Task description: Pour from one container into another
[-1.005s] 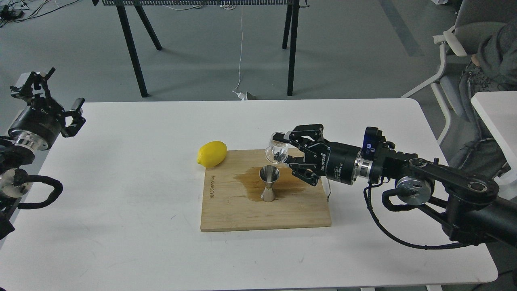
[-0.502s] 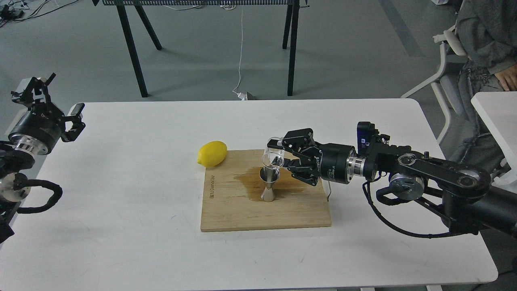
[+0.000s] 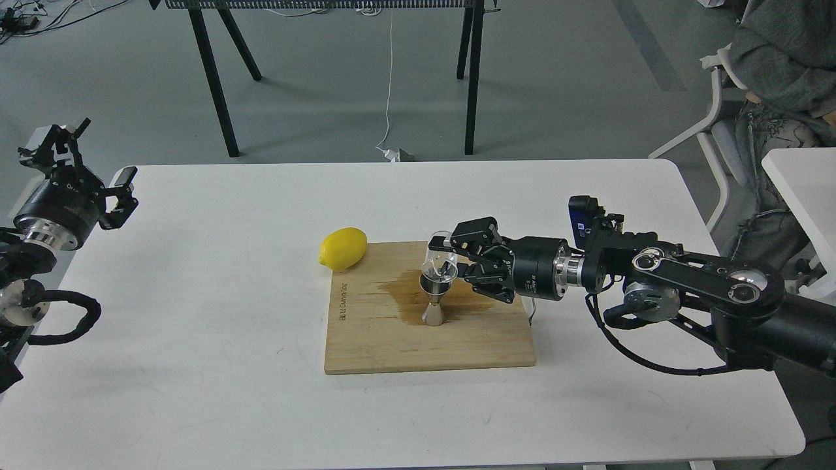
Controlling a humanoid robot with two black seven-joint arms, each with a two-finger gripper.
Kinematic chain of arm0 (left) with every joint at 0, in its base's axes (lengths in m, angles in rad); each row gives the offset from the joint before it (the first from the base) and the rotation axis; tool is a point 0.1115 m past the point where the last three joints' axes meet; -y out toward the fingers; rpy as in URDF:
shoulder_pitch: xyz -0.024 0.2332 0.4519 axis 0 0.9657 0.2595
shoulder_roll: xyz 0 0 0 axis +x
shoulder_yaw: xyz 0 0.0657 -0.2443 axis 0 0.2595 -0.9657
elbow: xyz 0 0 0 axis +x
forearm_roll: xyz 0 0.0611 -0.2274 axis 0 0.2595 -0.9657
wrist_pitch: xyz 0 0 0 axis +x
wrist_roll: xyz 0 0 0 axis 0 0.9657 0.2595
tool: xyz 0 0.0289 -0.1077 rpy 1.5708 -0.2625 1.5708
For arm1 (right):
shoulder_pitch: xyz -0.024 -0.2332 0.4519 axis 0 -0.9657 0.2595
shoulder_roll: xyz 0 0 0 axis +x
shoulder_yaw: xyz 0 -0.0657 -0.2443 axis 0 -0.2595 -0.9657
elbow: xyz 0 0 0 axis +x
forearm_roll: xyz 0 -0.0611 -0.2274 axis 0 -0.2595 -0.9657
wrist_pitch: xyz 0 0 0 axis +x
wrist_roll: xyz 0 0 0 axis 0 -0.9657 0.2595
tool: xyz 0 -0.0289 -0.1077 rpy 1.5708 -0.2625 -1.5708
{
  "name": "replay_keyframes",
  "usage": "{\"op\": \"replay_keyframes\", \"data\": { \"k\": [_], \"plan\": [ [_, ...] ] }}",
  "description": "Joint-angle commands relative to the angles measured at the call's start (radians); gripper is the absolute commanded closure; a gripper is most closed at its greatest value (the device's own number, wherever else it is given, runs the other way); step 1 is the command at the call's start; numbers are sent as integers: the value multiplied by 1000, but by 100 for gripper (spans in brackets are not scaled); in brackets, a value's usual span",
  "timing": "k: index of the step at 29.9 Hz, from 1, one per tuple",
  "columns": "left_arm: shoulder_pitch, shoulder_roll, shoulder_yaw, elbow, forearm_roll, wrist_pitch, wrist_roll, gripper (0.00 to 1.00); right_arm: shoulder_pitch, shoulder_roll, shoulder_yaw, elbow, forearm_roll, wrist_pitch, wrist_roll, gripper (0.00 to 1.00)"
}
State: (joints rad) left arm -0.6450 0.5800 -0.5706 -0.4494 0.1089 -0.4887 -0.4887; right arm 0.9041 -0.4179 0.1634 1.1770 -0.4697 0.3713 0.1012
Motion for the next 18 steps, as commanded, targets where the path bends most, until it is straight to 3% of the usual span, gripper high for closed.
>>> {"op": "replay_keyframes", "data": {
  "k": [1, 18],
  "plan": [
    [1, 0, 0, 0, 0, 0, 0, 0, 16, 14, -7, -7, -12, -3, 0, 57],
    [1, 0, -2, 0, -2, 0, 0, 0, 27, 19, -15, -7, -95, -11, -11, 57]
  ]
}}
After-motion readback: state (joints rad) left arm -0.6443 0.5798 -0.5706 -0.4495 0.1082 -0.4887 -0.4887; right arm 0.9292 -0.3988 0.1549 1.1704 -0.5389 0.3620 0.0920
